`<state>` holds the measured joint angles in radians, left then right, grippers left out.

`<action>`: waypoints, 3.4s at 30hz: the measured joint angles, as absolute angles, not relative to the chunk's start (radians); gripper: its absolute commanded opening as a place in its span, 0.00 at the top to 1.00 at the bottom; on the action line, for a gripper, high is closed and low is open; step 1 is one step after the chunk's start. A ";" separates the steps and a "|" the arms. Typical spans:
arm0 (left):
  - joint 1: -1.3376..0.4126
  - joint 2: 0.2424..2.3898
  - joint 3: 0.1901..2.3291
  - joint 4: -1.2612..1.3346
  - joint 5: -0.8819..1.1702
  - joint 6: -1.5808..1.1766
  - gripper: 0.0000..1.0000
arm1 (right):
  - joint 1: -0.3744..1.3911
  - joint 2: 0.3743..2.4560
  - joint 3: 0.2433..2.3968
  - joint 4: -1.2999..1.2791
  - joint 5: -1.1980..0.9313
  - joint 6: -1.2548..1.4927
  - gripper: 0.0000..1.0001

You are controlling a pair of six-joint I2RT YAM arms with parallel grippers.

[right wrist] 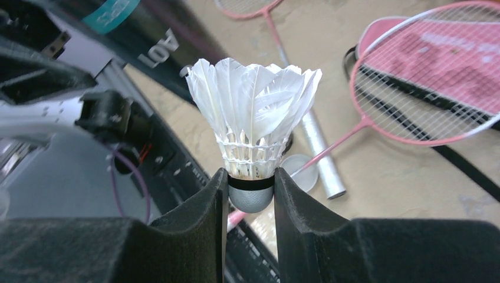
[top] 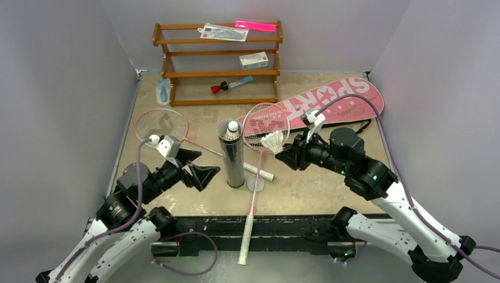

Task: Pack up the badminton gear
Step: Place the shuttle tube at the center of the board, then adjust the shuttlecock.

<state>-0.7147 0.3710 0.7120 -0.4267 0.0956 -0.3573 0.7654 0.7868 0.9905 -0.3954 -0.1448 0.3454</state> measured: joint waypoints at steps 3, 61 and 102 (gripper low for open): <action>-0.715 0.316 0.686 -0.427 0.091 -0.451 0.07 | 0.765 0.802 1.006 -0.442 -0.225 0.331 0.76; -0.720 0.400 0.427 0.007 0.788 -0.672 0.48 | 0.923 1.011 0.671 0.128 -0.754 0.746 0.72; -0.722 0.145 0.377 0.035 0.350 -1.174 1.00 | 1.256 0.816 0.656 0.223 -0.061 0.484 0.33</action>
